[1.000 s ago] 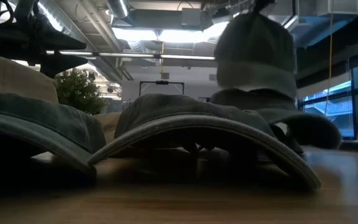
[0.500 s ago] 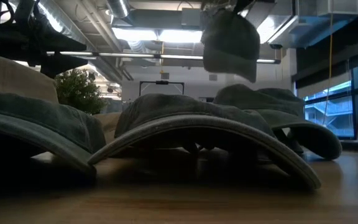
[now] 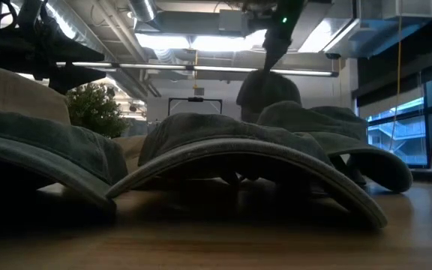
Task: Pick & Place hat
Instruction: Put the black cap into the right transparent bin
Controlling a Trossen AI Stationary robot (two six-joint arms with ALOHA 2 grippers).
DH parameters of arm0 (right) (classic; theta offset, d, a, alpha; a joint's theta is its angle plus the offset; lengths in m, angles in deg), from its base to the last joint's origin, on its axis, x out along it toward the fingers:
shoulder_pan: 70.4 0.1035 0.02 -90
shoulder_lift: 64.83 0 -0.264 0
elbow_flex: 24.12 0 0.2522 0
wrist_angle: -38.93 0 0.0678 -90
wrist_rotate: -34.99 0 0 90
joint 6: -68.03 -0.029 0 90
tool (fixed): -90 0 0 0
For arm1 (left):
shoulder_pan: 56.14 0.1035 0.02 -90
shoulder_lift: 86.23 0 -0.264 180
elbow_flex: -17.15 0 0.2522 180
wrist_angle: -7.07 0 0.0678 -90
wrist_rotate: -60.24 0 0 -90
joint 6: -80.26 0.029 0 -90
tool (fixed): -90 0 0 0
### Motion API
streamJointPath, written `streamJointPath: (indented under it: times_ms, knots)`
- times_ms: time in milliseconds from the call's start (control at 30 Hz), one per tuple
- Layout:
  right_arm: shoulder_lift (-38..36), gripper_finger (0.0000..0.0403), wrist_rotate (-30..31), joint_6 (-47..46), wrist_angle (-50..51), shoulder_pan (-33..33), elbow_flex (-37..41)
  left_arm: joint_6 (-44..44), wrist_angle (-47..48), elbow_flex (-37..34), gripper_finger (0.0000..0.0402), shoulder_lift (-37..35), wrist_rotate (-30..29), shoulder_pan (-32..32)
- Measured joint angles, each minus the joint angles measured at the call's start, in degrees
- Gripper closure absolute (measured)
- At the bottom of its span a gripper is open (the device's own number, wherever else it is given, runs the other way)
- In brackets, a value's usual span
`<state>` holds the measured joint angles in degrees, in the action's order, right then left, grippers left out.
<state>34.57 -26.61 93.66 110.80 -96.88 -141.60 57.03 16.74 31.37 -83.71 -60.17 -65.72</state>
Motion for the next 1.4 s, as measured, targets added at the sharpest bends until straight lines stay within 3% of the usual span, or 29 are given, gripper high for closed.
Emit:
streamJointPath:
  times_ms: [400,900,1233,1400]
  knots:
    - [5.87,0.0403,-3.02,0.14,-3.59,-2.36,0.00,0.01,0.00,-0.01,0.0205,0.00,0.00,0.00]
    - [6.06,0.0403,-2.42,0.51,-8.47,-2.29,-0.02,0.42,0.00,0.01,0.0205,0.00,0.00,0.00]
    - [5.50,0.0403,-0.42,1.49,-1.47,0.12,-9.37,0.42,0.00,0.00,0.0205,0.00,-0.07,0.00]
    - [5.52,0.0403,0.86,3.13,-0.79,0.60,-10.17,0.44,0.00,0.00,0.0205,0.00,-0.11,-0.02]
